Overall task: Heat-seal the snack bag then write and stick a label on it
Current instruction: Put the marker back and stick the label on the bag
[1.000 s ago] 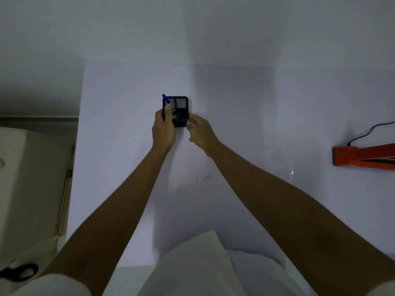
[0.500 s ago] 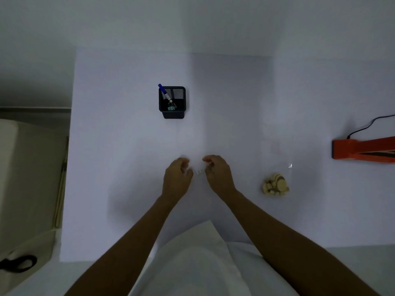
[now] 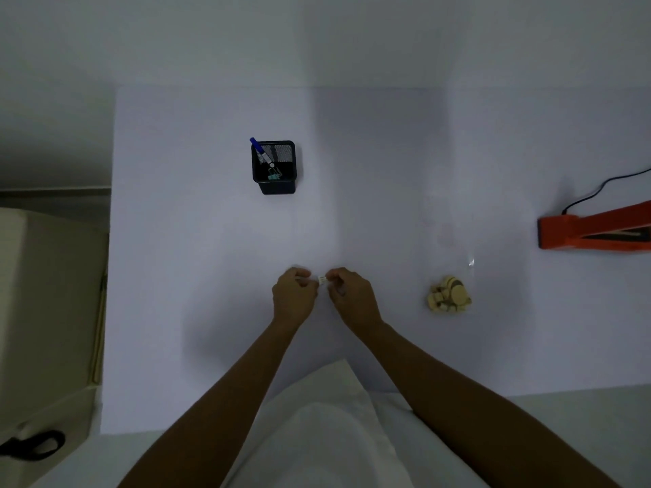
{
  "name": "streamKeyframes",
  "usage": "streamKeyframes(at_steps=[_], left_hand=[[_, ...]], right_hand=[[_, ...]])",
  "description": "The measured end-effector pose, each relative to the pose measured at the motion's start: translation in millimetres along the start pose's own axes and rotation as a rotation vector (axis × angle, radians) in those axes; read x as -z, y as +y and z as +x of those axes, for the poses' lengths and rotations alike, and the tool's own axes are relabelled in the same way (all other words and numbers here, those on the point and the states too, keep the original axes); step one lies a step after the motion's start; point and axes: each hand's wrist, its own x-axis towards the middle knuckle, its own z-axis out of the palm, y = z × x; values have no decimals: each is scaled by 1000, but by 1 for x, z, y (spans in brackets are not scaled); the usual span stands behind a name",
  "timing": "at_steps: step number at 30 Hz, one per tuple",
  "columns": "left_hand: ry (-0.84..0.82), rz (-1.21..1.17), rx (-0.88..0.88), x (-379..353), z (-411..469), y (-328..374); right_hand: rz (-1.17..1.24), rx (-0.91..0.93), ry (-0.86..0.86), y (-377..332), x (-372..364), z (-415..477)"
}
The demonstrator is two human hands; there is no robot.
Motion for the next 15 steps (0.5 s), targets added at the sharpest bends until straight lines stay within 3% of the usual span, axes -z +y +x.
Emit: streamKeyframes(at_steps=[15], left_hand=[[-36,-127,69,-3,0,-7]], right_hand=[[60,-49,-13,-6,-10,8]])
